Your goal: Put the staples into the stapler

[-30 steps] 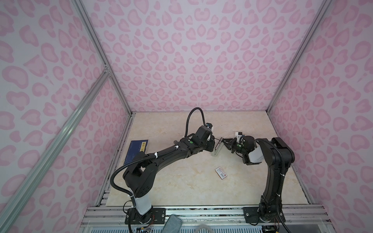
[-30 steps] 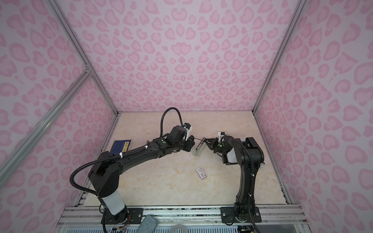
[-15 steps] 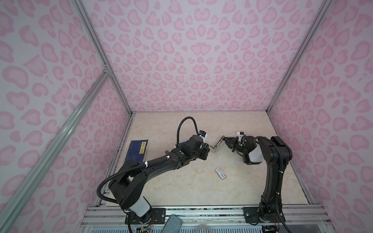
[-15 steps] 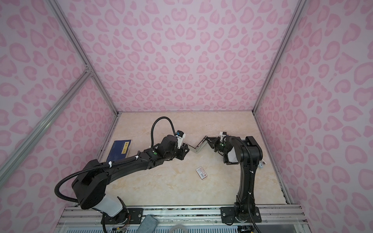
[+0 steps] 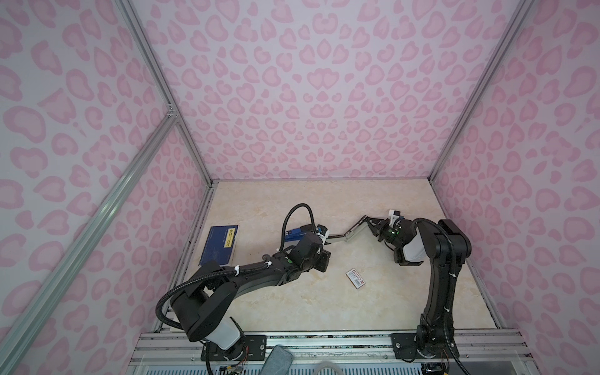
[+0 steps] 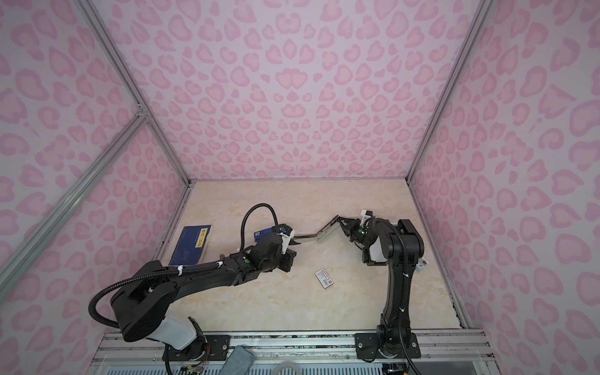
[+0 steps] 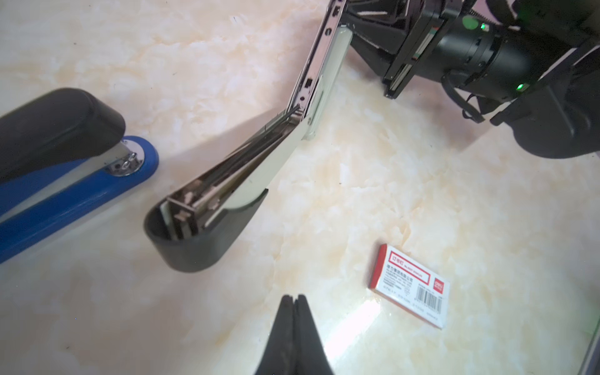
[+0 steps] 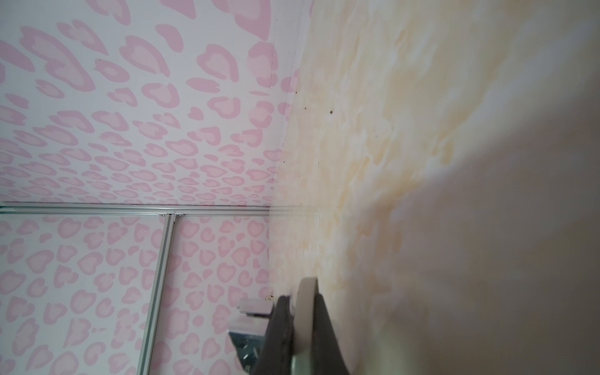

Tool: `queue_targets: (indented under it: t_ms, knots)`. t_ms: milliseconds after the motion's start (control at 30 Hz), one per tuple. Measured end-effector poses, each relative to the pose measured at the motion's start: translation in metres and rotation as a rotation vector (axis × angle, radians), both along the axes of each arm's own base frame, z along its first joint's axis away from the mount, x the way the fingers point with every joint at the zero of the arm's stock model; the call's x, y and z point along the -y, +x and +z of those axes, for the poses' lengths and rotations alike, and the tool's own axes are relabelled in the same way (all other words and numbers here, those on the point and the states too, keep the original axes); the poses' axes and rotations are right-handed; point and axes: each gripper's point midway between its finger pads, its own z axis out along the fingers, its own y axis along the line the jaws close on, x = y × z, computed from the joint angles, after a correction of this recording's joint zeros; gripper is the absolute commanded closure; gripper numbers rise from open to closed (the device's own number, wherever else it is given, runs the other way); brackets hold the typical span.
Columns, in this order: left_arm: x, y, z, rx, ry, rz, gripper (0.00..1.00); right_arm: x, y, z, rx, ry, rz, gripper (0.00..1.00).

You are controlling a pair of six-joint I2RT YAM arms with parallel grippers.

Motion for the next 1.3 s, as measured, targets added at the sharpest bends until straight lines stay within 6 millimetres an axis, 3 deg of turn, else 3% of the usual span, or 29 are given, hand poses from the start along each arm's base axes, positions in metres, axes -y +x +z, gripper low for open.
queue_targets:
  t_ms: [300,600,833,1100,1200,1300]
  knots:
    - [-0.005,0.0,-0.015,-0.018,0.024,0.021,0.91,0.002,-0.002,0.001,0.029,-0.019,-0.008,0.99]
    - [-0.014,-0.004,-0.016,-0.019,0.027,0.047,0.87,0.009,-0.011,-0.003,0.003,-0.073,-0.03,0.64]
    - [-0.015,-0.003,-0.014,-0.01,0.027,0.055,0.87,0.033,-0.026,-0.012,-0.104,-0.171,-0.082,0.56]
    - [-0.016,-0.001,-0.014,-0.009,0.029,0.063,0.84,0.056,-0.042,-0.003,-0.2,-0.432,-0.103,0.48]
    - [-0.017,-0.002,-0.01,-0.005,0.021,0.069,0.8,0.049,-0.044,0.011,-0.19,-0.571,-0.062,0.41]
    - [-0.021,-0.003,-0.006,0.002,0.011,0.083,0.69,0.02,-0.041,0.033,-0.121,-0.736,0.035,0.35]
